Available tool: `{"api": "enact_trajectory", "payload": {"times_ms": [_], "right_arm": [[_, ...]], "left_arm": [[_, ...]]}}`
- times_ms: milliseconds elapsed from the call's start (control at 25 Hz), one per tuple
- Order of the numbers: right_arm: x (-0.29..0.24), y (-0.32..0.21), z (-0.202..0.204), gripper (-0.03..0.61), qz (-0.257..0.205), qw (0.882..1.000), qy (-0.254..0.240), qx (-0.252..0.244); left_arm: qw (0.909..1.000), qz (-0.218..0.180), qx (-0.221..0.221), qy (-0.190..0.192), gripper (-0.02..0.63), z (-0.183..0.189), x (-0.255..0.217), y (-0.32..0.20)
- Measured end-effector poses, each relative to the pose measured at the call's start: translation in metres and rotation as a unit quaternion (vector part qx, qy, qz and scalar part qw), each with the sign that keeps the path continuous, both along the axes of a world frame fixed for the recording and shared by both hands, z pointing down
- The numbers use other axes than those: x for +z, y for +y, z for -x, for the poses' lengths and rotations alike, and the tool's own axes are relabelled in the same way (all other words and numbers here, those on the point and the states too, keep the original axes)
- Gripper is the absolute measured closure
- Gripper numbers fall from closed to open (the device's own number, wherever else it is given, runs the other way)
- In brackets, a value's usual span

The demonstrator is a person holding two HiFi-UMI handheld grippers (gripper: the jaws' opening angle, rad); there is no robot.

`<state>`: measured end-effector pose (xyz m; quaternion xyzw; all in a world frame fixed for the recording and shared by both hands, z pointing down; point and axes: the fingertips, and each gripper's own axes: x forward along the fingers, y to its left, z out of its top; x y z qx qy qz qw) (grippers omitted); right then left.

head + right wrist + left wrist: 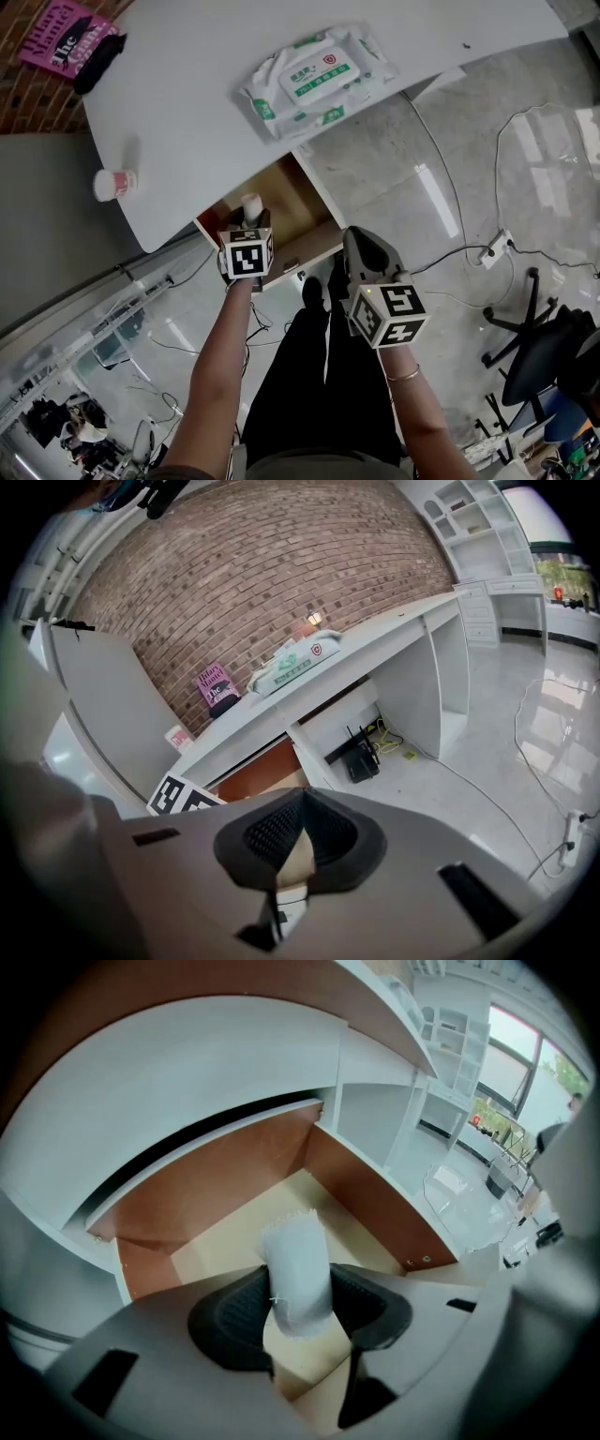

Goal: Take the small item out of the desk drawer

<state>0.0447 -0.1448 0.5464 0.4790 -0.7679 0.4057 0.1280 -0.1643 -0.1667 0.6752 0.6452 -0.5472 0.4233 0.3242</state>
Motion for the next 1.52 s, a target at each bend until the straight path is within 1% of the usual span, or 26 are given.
{"api": "enact_trajectory", "payload": {"times_ms": [320,600,840,1040,1360,1520], "right_arm": [[-0.023,-0.002,0.005,0.574,-0.019,1.000,0.007,-0.005],[-0.044,0.002,0.013,0.573,-0.036,0.999,0.013,-0.015],[-0.055,0.012,0.021,0.574,-0.042,0.998,0.019,-0.029],[-0.067,0.017,0.029,0.574,-0.050,0.998,0.019,-0.035],[-0.095,0.026,0.041,0.574,-0.069,0.997,0.011,-0.043],[-0.105,0.031,0.044,0.574,-0.079,0.996,0.014,-0.047]], "left_arm": [[0.9991,-0.034,0.015,0.021,0.411,-0.014,-0.038,0.004],[0.9967,-0.069,0.032,0.028,0.411,-0.019,-0.075,0.007],[0.9937,-0.096,0.031,0.048,0.411,-0.023,-0.104,0.014],[0.9906,-0.118,0.023,0.066,0.411,-0.024,-0.125,0.020],[0.9872,-0.140,0.017,0.075,0.411,-0.017,-0.154,0.034],[0.9852,-0.153,0.017,0.077,0.411,-0.014,-0.168,0.041]]}}
